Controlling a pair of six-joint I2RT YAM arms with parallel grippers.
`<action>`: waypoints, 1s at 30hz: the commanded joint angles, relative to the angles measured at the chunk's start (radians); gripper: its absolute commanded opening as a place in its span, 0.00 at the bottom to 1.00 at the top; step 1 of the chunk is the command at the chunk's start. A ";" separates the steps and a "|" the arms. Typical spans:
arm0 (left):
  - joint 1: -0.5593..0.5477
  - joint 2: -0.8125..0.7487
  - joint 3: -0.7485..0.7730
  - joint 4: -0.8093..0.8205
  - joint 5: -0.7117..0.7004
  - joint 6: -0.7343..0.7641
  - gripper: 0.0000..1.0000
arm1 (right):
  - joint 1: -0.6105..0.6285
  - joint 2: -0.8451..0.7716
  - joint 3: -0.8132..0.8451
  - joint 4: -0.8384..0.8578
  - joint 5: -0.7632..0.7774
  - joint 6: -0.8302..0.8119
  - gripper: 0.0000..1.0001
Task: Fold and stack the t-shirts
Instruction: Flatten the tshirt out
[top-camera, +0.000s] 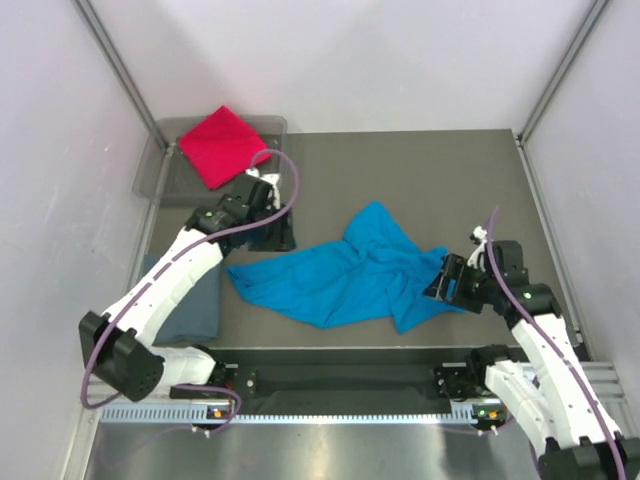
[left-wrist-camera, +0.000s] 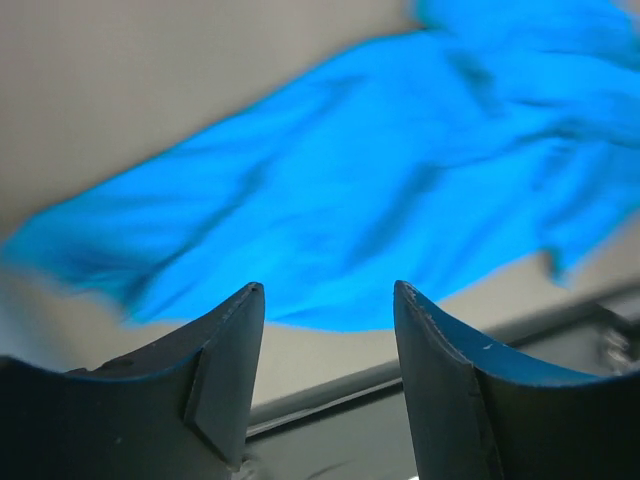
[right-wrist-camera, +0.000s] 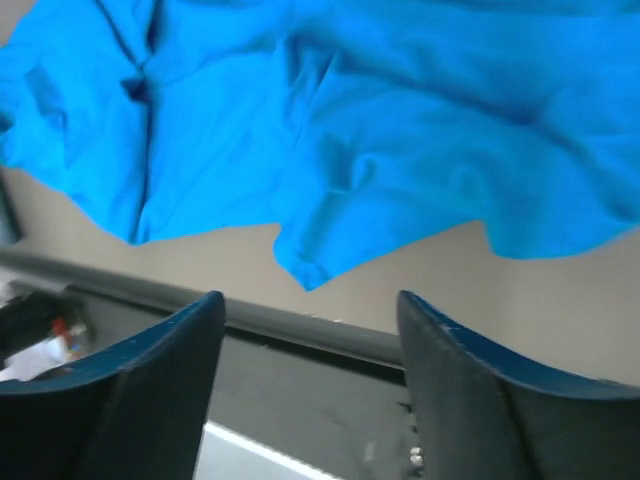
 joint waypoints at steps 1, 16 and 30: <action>-0.067 0.089 -0.056 0.249 0.268 -0.034 0.59 | -0.008 0.098 -0.070 0.149 -0.165 0.101 0.68; -0.165 0.741 0.423 0.260 0.240 0.070 0.69 | -0.008 0.644 0.277 0.306 0.181 -0.148 0.86; -0.162 1.017 0.637 0.171 0.358 0.053 0.22 | 0.065 0.852 0.338 0.364 0.058 -0.200 0.62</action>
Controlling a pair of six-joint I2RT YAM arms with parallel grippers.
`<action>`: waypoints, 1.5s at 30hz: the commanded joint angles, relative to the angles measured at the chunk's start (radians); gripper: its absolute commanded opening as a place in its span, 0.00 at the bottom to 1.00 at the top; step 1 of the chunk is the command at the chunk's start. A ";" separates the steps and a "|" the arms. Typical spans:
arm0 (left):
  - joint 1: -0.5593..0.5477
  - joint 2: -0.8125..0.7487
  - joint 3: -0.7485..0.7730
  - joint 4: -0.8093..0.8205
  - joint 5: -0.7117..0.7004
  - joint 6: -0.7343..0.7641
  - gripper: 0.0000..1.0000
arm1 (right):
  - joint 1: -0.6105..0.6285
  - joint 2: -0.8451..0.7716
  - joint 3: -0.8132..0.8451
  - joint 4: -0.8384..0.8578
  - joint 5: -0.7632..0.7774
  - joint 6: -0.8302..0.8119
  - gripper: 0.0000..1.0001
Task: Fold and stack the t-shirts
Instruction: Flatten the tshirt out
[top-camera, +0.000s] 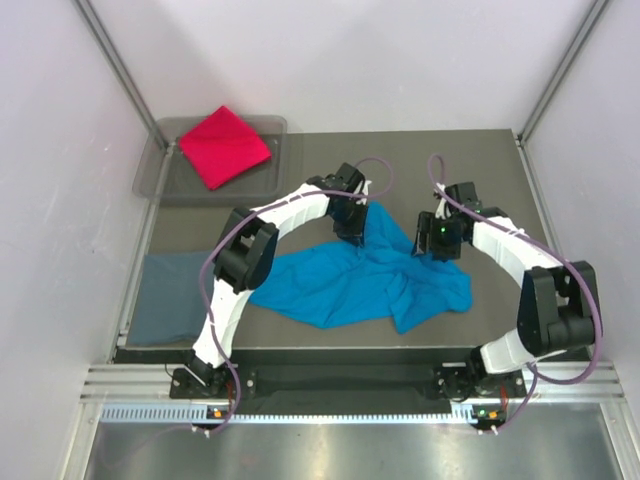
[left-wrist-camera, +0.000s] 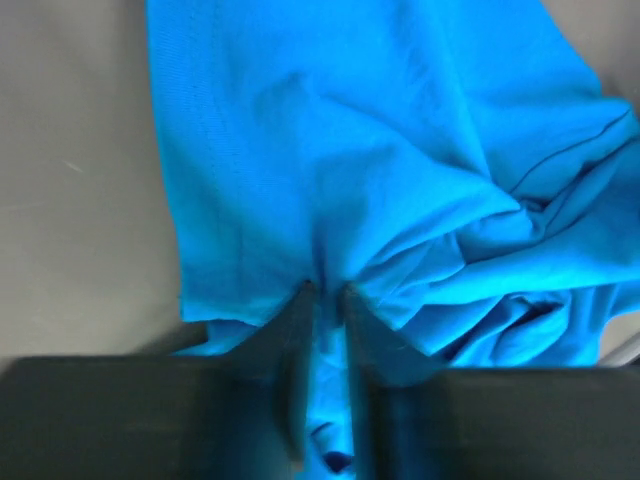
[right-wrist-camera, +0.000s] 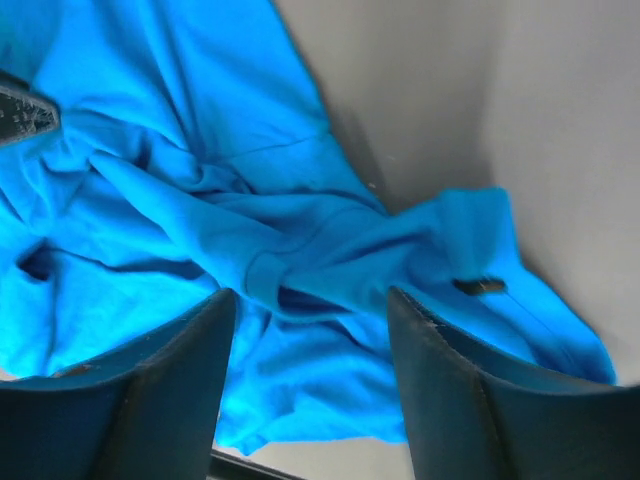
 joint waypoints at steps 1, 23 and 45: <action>0.006 0.037 0.044 -0.037 0.055 -0.002 0.14 | 0.032 0.055 0.045 0.040 -0.020 -0.023 0.54; 0.075 -0.648 0.142 0.015 -0.208 0.102 0.00 | 0.031 -0.516 0.275 -0.023 0.209 0.002 0.00; 0.075 -1.116 0.210 0.186 -0.088 0.203 0.00 | 0.031 -0.963 0.354 -0.180 -0.121 0.108 0.00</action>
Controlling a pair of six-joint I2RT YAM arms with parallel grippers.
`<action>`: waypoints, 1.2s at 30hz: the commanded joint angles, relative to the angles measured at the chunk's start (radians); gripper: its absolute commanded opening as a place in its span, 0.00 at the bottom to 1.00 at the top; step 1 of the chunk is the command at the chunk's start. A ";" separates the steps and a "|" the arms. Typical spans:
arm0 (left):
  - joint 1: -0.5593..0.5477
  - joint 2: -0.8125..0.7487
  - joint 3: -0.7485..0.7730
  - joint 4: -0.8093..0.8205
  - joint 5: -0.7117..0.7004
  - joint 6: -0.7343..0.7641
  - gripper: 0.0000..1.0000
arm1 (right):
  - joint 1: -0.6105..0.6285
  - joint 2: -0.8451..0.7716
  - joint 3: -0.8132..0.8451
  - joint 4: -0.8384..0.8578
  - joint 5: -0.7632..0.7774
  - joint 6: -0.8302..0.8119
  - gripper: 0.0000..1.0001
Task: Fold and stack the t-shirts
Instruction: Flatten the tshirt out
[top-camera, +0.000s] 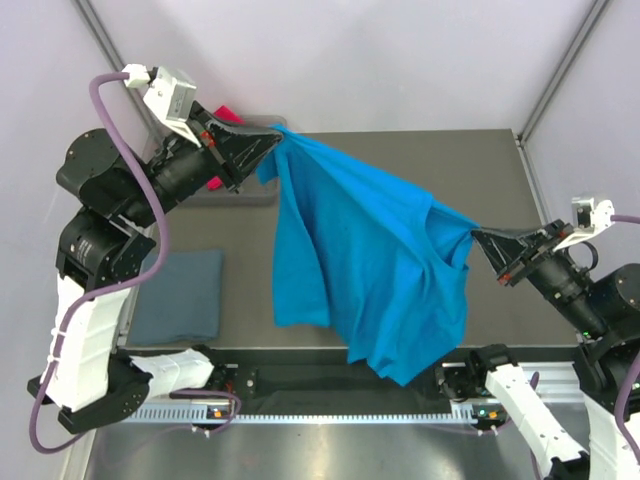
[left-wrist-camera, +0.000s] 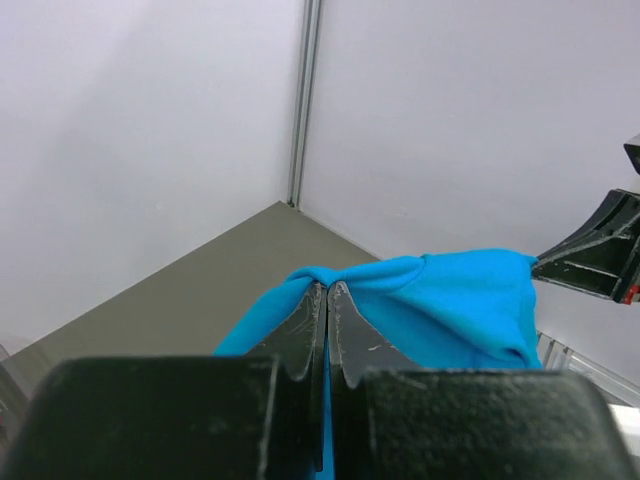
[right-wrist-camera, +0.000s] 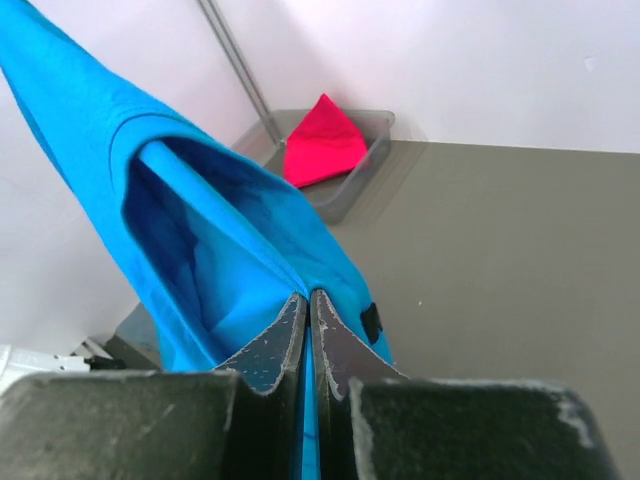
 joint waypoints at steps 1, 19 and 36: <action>0.013 -0.026 0.052 0.127 -0.105 0.061 0.00 | 0.001 0.007 0.025 -0.051 0.044 0.011 0.00; 0.067 0.830 0.079 0.425 -0.387 0.255 0.00 | -0.019 0.574 -0.068 0.169 0.748 0.038 0.00; 0.050 0.711 -0.238 0.246 -0.411 0.080 0.89 | -0.194 1.260 0.318 0.026 0.515 -0.008 0.69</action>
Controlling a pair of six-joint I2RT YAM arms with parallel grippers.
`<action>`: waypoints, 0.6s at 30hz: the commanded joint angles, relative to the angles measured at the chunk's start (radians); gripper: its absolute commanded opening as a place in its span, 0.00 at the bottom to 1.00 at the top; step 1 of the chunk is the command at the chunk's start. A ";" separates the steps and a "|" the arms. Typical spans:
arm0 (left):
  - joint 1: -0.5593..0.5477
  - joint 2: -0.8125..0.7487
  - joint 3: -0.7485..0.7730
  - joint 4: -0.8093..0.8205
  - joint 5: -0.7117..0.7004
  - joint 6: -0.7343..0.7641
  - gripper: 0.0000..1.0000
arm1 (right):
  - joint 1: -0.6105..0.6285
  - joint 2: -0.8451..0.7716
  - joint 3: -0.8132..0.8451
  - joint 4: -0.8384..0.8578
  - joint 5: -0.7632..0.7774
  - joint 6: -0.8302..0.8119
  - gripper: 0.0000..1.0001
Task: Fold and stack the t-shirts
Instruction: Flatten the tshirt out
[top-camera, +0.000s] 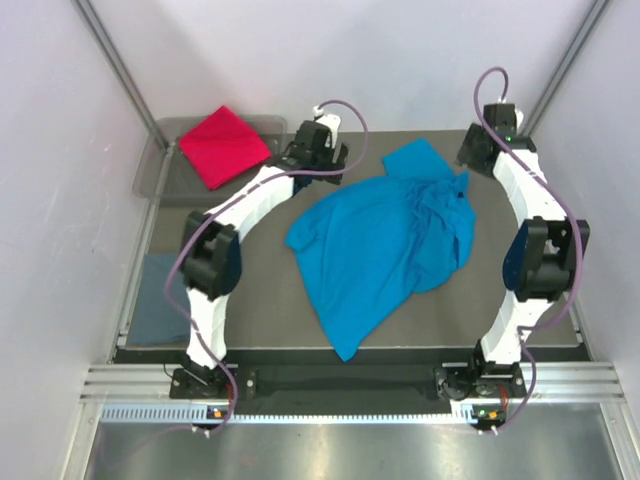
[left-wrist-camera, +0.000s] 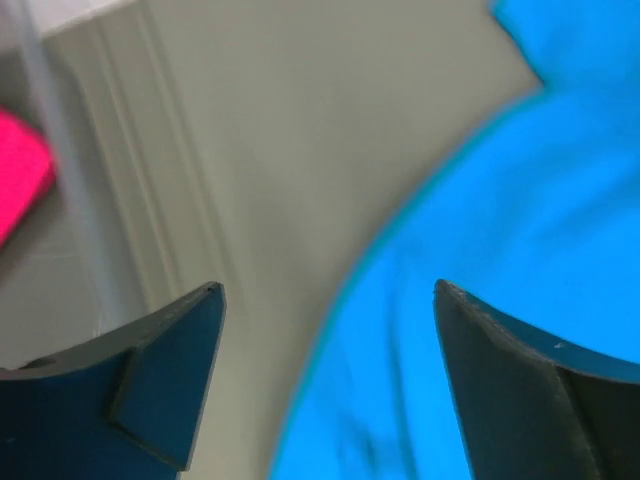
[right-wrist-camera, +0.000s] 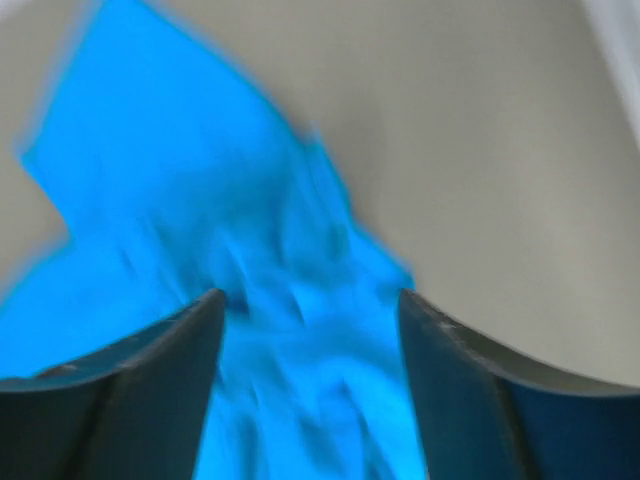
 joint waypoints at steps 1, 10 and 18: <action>-0.027 -0.285 -0.167 -0.044 0.119 -0.097 0.95 | 0.022 -0.154 -0.198 -0.025 -0.059 -0.018 0.73; -0.077 -0.741 -0.731 -0.301 0.229 -0.480 0.78 | 0.078 -0.614 -0.740 0.015 -0.199 0.014 0.82; -0.163 -0.833 -1.014 -0.269 0.353 -0.864 0.80 | 0.096 -0.823 -0.915 0.000 -0.251 0.037 0.79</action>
